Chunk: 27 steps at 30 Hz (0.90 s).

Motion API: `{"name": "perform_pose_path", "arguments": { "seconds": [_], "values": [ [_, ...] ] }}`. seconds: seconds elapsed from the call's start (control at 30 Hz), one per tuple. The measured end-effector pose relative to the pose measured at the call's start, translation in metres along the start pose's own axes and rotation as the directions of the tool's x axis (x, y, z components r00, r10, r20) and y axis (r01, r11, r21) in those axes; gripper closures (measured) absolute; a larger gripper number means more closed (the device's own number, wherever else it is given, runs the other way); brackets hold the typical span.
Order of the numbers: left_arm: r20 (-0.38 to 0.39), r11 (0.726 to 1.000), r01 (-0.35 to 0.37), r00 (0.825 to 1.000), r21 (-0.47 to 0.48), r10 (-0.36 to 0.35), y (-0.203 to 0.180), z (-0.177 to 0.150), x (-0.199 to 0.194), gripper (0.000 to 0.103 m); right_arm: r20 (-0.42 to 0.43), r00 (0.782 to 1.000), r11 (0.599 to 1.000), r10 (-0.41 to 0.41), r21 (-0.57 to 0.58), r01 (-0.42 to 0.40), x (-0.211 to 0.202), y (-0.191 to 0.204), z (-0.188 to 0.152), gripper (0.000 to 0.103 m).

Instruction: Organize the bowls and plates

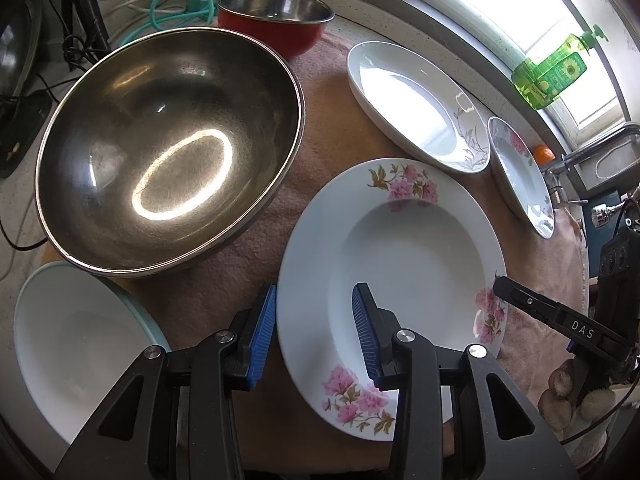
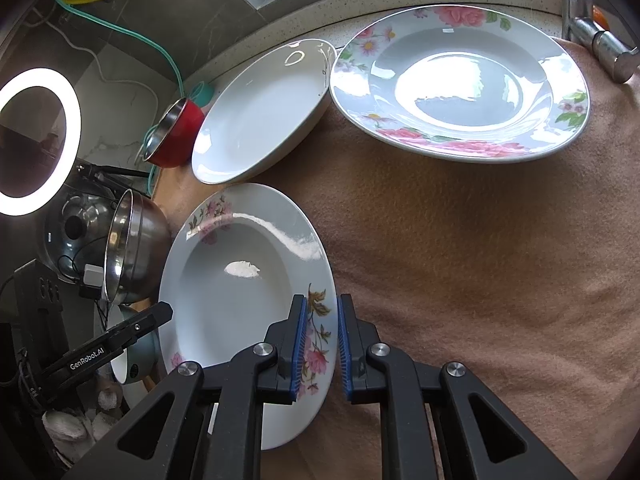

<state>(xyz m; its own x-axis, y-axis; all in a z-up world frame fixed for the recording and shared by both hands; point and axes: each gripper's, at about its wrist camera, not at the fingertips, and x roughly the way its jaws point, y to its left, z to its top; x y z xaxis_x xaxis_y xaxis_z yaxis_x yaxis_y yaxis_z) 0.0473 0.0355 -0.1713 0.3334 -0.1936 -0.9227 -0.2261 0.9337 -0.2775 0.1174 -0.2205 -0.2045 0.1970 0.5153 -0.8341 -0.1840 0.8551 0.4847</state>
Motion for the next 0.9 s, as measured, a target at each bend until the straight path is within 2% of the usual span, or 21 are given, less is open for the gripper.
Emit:
{"name": "perform_pose_path", "arguments": {
  "seconds": [0.37, 0.9],
  "values": [
    [-0.006, 1.0, 0.006, 1.0, -0.002, -0.006, 0.0, -0.001, 0.0, 0.066, 0.0, 1.0, 1.0, -0.009, 0.0, 0.009, -0.004, 0.0, -0.007, 0.089],
    [-0.029, 0.998, 0.039, 0.999, 0.054, -0.038, -0.015, -0.008, -0.001, 0.066, 0.017, 0.999, 0.998, -0.032, 0.053, 0.031, -0.02, -0.01, -0.026, 0.089]
  ]
}}
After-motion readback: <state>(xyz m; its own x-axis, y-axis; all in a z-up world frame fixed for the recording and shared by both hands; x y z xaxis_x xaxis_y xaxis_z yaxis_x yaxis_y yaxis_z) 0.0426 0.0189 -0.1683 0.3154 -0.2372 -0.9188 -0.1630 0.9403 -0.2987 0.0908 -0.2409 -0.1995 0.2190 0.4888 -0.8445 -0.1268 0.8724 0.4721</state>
